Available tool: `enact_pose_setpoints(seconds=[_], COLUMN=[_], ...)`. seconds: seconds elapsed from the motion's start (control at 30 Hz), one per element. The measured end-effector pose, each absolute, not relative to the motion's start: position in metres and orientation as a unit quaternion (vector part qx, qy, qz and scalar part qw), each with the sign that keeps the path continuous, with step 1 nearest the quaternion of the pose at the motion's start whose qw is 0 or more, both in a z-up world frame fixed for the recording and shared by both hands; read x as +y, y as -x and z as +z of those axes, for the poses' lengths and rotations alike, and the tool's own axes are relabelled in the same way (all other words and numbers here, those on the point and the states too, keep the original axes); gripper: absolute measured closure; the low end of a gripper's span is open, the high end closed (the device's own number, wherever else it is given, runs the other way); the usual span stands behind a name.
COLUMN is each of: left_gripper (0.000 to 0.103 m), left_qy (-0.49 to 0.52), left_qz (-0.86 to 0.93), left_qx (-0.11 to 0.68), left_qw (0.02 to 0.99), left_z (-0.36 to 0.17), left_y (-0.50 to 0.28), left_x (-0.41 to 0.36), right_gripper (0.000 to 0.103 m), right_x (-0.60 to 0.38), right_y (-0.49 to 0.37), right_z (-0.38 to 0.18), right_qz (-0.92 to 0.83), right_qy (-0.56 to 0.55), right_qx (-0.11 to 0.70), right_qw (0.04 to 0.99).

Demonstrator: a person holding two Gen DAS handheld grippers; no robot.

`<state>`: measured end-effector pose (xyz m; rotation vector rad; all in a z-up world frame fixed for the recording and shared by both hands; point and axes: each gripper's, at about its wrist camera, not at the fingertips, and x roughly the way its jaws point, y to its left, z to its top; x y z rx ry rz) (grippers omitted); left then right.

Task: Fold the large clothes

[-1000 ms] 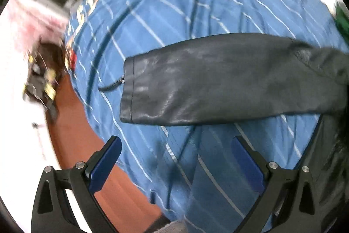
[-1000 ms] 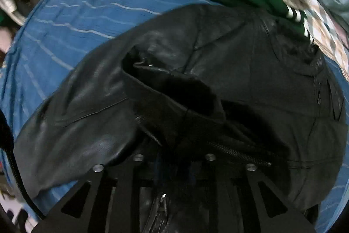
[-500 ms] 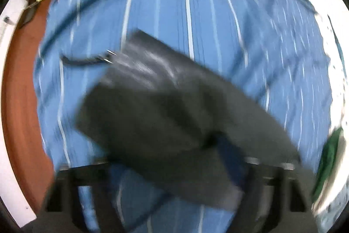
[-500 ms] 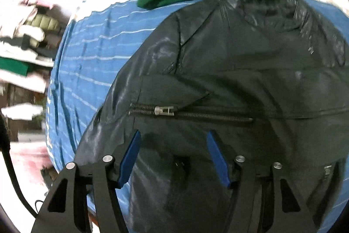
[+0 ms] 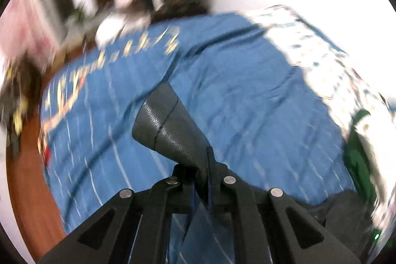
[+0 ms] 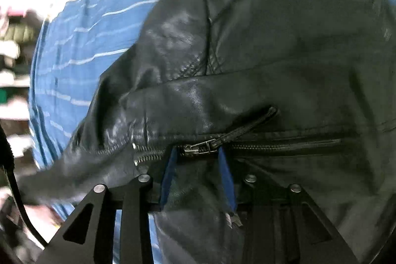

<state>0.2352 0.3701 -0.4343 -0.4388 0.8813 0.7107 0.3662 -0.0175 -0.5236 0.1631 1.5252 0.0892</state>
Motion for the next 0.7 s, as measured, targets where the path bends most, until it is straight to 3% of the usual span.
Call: enact_pose_setpoints(seconds=[0.03,0.07,0.17,0.33,0.7], left_gripper=[0.099,0.099,0.100,0.100,0.100], left_qy=[0.186,0.170,0.116,0.036,-0.029], left_qz=[0.327,0.320,0.297,0.254,0.070], left_qx=[0.410,0.406,0.393,0.379,0.390], left_qw=[0.831,0.839,0.862,0.889,0.918], left_z=[-0.422,-0.412,-0.385,-0.359,-0.350], left_y=[-0.244,-0.246,-0.256,-0.262,-0.289], left_x=[0.367,0.358,0.321,0.249,0.028], right_gripper=[0.025,0.021,0.021,0.021,0.020], right_x=[-0.021,-0.024,-0.040,-0.076,-0.258], right_y=[-0.360,-0.355,-0.339,-0.329,-0.307], right_z=[-0.511,-0.503,-0.486,-0.482,-0.476], right_qz=[0.022,0.010,-0.030,-0.043,-0.076], right_qy=[-0.038,-0.018,0.038,0.023,-0.111], right_qx=[0.679,0.671,0.649,0.645,0.652], right_qw=[0.733,0.741,0.760,0.763,0.747])
